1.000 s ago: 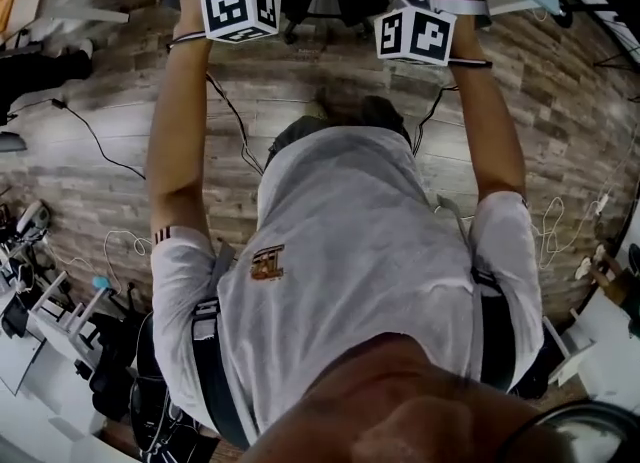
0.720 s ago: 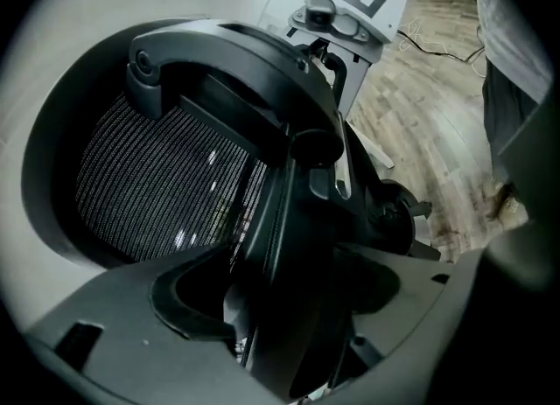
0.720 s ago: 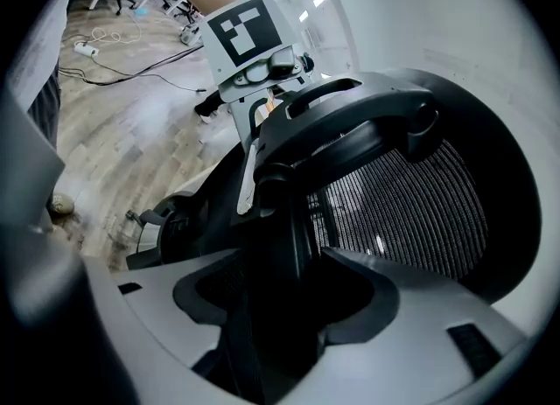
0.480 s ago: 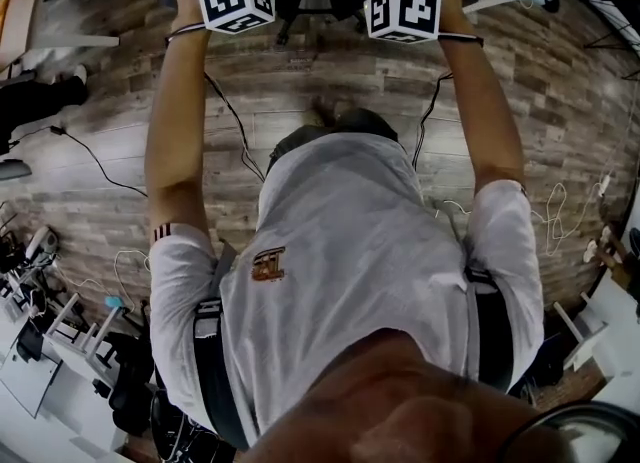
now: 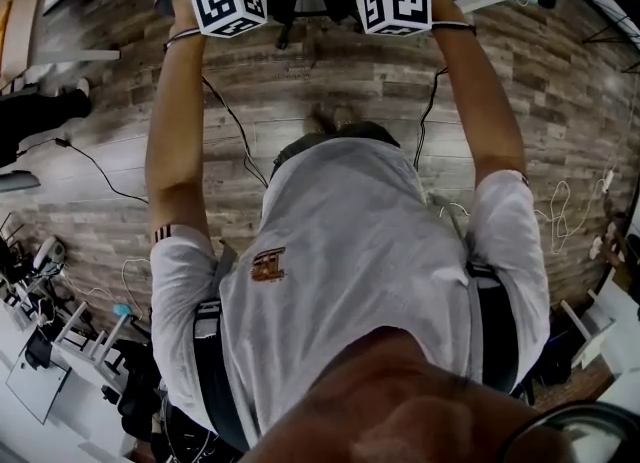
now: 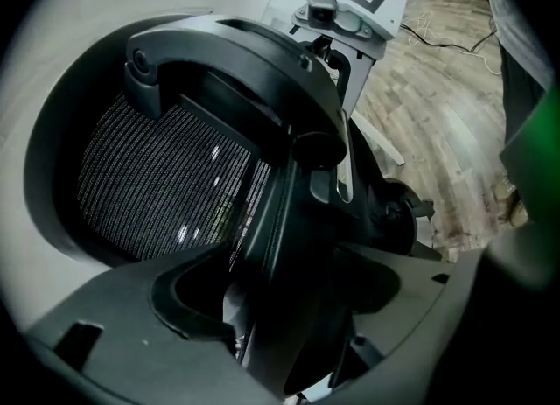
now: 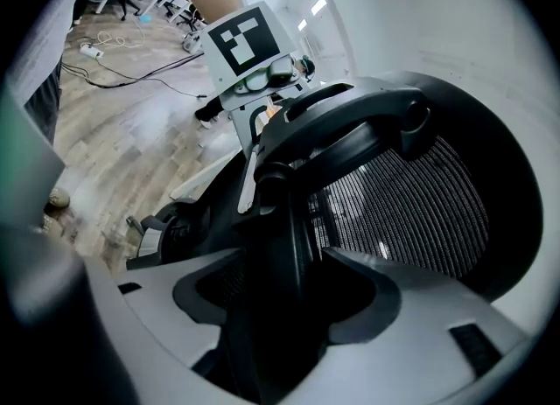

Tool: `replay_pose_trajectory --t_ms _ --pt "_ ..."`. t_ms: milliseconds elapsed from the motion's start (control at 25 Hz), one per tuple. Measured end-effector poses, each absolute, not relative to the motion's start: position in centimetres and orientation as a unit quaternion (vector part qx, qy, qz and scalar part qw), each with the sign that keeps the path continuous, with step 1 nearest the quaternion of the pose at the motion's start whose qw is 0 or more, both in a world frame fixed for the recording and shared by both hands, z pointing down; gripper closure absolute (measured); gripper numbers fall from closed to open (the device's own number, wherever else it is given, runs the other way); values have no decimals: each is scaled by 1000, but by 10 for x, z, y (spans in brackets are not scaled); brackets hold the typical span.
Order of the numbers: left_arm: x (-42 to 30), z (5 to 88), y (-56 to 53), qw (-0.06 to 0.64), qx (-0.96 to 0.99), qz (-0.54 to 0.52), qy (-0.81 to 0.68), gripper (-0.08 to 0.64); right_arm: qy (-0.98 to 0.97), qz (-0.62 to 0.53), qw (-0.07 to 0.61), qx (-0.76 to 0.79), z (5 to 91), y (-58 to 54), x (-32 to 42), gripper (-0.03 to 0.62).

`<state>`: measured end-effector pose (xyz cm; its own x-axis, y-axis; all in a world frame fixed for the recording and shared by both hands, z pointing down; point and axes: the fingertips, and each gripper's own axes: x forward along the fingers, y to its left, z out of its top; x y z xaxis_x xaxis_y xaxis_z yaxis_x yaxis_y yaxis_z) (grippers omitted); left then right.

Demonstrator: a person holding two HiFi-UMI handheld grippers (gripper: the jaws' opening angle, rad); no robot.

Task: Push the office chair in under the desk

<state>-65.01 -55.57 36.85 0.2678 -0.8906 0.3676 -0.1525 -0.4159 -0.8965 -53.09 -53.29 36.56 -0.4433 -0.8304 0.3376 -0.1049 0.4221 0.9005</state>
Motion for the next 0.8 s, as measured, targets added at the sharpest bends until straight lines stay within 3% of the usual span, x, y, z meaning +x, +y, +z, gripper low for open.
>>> replay_pose_trajectory --t_ms 600,800 --pt "-645 348 -494 378 -739 -402 387 213 -726 -414 429 343 353 -495 -522 333" --pt "-642 316 -449 299 -804 -296 421 213 -785 -336 353 383 321 -454 -512 334"
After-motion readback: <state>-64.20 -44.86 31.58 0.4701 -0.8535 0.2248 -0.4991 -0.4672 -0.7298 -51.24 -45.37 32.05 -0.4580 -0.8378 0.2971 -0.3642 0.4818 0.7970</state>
